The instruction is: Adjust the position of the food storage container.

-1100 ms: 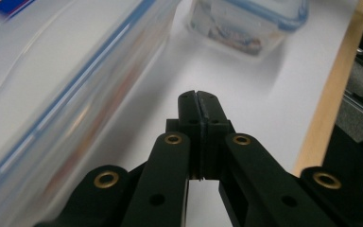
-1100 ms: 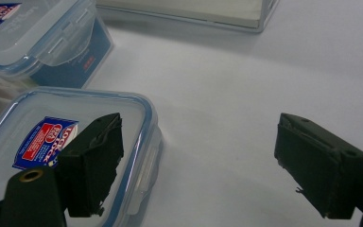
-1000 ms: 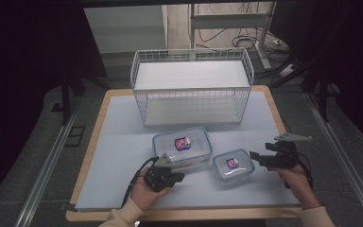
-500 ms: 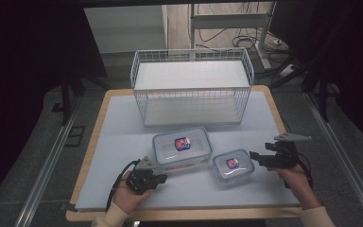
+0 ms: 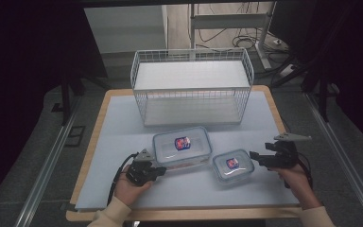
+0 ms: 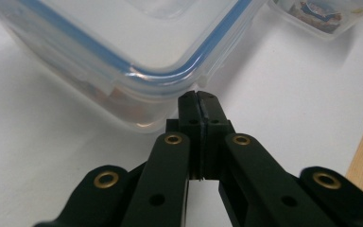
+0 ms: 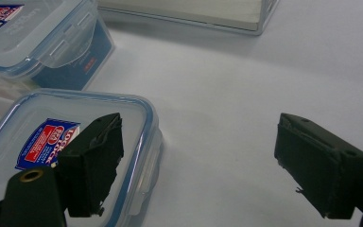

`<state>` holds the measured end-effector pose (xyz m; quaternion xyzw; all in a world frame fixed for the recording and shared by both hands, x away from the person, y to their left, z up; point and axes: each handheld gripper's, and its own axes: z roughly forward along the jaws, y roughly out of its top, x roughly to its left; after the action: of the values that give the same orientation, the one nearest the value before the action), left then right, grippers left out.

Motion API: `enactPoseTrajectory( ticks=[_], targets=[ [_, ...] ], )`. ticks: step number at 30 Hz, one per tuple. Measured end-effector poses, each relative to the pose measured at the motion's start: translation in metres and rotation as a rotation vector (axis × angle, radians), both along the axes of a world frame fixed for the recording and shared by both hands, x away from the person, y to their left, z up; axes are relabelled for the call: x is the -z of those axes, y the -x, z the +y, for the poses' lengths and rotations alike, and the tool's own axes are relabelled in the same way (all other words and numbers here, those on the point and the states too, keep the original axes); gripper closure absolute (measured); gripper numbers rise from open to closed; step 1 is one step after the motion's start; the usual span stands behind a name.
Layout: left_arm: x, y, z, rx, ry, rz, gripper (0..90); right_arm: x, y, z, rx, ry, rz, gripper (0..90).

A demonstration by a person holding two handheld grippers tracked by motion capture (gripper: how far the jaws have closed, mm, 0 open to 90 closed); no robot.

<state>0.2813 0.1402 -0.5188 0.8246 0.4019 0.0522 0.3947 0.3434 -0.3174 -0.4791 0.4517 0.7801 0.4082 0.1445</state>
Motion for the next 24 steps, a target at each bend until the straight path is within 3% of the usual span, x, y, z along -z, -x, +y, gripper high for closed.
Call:
enactPoseTrajectory(
  ticks=[11,13,24],
  targets=[
    [0.002,-0.018,0.003,-0.016,0.012,0.007,90.0,0.001,0.000,0.000,0.000,0.005,0.006,16.0],
    [0.004,-0.024,0.006,-0.027,0.040,0.024,90.0,0.002,0.000,0.001,-0.002,0.005,0.005,16.0],
    [0.003,-0.024,0.008,-0.040,0.042,0.025,90.0,0.002,0.000,0.001,-0.002,0.006,0.002,16.0]
  ],
)
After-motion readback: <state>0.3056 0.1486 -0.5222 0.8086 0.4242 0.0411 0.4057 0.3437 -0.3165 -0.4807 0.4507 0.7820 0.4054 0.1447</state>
